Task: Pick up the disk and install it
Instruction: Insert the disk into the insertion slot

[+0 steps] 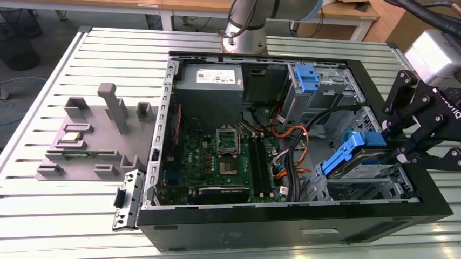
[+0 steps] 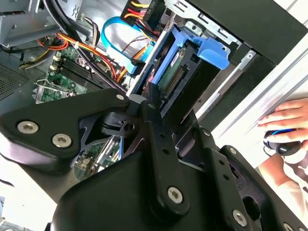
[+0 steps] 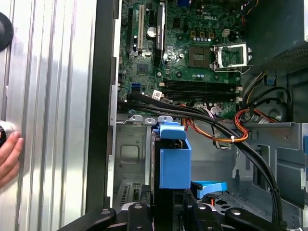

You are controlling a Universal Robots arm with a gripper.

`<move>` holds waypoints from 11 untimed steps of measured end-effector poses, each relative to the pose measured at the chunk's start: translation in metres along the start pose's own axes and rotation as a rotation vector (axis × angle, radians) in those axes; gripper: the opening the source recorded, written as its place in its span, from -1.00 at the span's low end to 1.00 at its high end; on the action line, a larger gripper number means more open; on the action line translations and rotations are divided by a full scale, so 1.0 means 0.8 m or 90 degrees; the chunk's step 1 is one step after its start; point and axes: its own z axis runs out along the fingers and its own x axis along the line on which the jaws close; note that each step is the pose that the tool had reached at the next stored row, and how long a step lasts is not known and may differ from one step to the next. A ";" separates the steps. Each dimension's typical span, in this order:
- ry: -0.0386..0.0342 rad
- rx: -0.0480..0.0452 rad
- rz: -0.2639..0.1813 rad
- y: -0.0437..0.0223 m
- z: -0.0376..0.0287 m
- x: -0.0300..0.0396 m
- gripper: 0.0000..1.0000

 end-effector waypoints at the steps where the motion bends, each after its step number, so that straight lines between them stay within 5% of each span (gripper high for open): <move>1: 0.0000 0.0000 0.000 0.0000 0.0001 0.0000 -0.31; 7: -0.0006 0.0000 0.000 0.0000 -0.0003 0.0000 -0.31; 11: 0.0000 0.0000 0.000 0.0007 -0.0088 -0.0007 -0.31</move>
